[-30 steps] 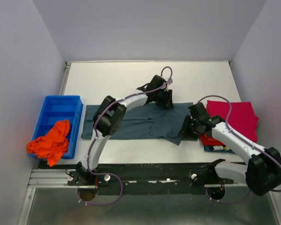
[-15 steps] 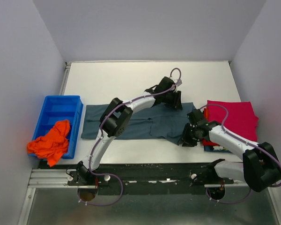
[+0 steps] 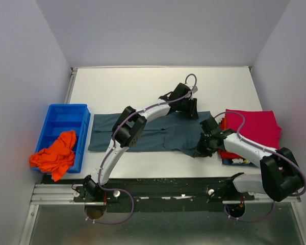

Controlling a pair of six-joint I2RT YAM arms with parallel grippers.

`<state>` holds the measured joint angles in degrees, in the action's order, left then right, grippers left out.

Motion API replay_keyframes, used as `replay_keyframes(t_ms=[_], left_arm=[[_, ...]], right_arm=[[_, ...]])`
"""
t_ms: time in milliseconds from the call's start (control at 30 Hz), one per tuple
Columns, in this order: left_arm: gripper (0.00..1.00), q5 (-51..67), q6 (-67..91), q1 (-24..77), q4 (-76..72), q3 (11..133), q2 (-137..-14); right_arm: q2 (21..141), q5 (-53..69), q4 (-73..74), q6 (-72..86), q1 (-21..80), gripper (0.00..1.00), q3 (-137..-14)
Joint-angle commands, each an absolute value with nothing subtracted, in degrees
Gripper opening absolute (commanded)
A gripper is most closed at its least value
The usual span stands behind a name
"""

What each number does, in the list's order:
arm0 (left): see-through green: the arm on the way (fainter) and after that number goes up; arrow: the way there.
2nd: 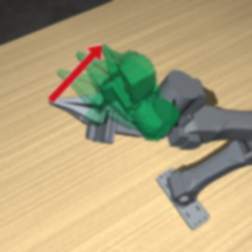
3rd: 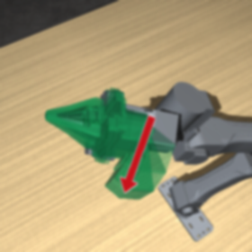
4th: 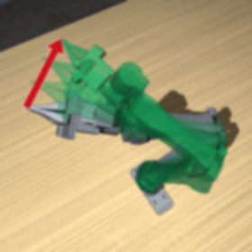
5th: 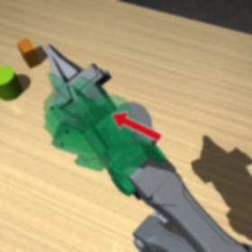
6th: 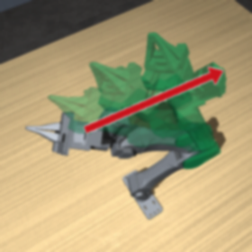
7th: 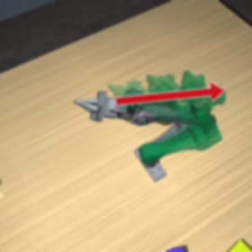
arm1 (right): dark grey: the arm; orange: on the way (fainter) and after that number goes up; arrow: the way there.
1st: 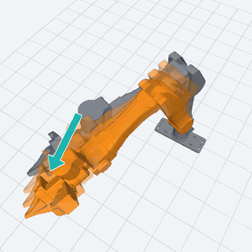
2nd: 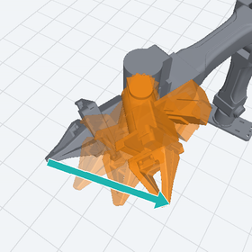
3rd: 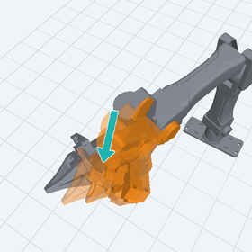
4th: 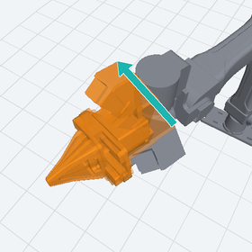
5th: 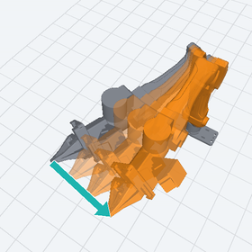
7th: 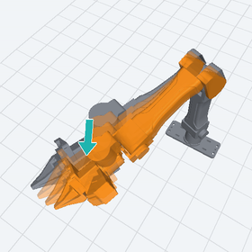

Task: Fold and stack the t-shirts
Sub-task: Fold the other side of the tshirt into a rectangle

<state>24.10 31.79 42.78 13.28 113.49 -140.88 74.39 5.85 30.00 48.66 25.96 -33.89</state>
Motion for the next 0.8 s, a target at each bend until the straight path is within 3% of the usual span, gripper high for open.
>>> replay_keyframes(t_ms=[0, 167, 300, 333, 467, 533, 667, 767], left_arm=[[0.49, 23.03, 31.73, 42.8, 16.26, 116.63, -143.7], [0.49, 22.77, 31.47, 42.8, 17.4, 118.3, -145.11], [0.49, 22.59, 31.29, 42.8, 17.84, 119.27, -145.63], [0.49, 22.59, 31.2, 42.8, 17.84, 119.27, -145.63], [0.5, 23.73, 31.2, 42.8, 16.18, 117.95, -145.11], [0.51, 24.43, 30.94, 42.8, 15.91, 117.86, -144.67], [0.56, 25.4, 30.06, 42.8, 15.91, 117.16, -141.87], [0.58, 24.96, 29.62, 42.72, 14.6, 114.45, -136.86]], right_arm=[[74.01, 0.45, 35.23, 51.15, 26.46, 0.01, -34.89], [69.18, -4.13, 41.57, 52.91, 26.46, 0.01, -35.07], [67.06, -1.07, 43.5, 54.05, 26.46, 0.01, -33.49], [66.71, -0.36, 43.68, 54.23, 26.46, 0.07, -32.96], [64.78, 1.23, 44.03, 52.04, 26.46, 0.54, -32.87], [62.76, -1.48, 46.04, 51.86, 26.46, 0.62, -34.79], [61.09, -6.66, 48.69, 51.33, 26.46, 0.62, -39.98], [60.73, -10.1, 48.78, 51.06, 26.37, 0.54, -43.23]])
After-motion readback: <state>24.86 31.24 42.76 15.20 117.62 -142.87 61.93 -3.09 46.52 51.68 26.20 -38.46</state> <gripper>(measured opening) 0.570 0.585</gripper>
